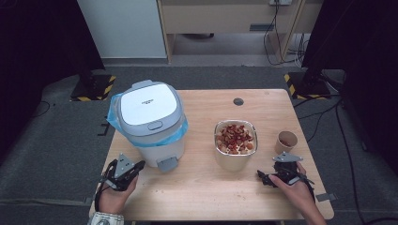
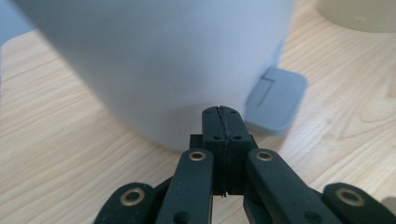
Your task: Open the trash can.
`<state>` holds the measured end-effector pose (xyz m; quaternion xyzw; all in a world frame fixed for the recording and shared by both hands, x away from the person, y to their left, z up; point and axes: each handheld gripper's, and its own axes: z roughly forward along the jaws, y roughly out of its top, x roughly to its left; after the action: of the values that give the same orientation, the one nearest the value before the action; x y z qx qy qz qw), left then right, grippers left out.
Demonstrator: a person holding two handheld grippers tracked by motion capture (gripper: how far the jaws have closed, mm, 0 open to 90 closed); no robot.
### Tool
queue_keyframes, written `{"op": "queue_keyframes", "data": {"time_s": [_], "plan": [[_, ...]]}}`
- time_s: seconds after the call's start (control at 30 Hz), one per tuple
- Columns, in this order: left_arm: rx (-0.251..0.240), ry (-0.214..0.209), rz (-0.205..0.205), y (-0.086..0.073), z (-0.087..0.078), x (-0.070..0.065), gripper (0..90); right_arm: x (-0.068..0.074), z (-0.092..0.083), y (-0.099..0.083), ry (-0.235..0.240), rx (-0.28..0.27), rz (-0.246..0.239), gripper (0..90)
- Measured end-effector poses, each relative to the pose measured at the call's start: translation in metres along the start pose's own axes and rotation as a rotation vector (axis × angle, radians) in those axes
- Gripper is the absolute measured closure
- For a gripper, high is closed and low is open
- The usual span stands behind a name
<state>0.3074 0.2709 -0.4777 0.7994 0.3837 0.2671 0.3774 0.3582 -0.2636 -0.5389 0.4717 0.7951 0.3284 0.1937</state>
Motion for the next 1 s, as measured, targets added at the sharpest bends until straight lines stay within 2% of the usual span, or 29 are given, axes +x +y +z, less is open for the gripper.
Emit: {"op": "queue_keyframes", "data": {"time_s": [0.07,0.1,0.13,0.2,0.33,0.6,0.67,0.77,0.93,1.0], "plan": [[0.010,-0.020,0.043,0.005,0.006,-0.008,89.5,0.000,0.000,0.000,0.000,0.000,0.000,1.2],[0.010,-0.020,0.043,0.005,0.006,-0.008,89.5,0.000,0.000,0.000,0.000,0.000,0.000,1.2],[0.012,-0.029,0.060,0.007,0.010,-0.011,89.6,0.000,0.000,0.000,0.000,0.000,0.000,1.2],[0.014,-0.035,0.068,0.008,0.012,-0.013,89.5,0.000,0.000,0.000,0.000,0.000,0.000,1.2],[0.012,-0.075,0.099,0.012,0.021,-0.020,89.5,0.000,0.000,0.000,0.001,0.001,0.000,1.2],[0.037,-0.103,0.147,0.015,0.035,-0.030,89.4,0.000,0.000,0.000,0.001,0.001,0.000,1.1],[0.041,-0.106,0.153,0.016,0.037,-0.031,89.5,0.000,0.000,0.000,0.001,0.001,0.000,1.2],[0.058,-0.107,0.185,0.018,0.044,-0.036,89.5,0.000,0.000,0.000,0.000,0.000,0.001,1.2],[0.078,-0.093,0.239,0.022,0.055,-0.044,89.5,0.000,0.000,0.000,0.000,0.000,0.000,1.2],[0.080,-0.081,0.248,0.023,0.057,-0.046,89.5,0.000,0.000,0.000,-0.001,0.000,0.001,1.2]]}}
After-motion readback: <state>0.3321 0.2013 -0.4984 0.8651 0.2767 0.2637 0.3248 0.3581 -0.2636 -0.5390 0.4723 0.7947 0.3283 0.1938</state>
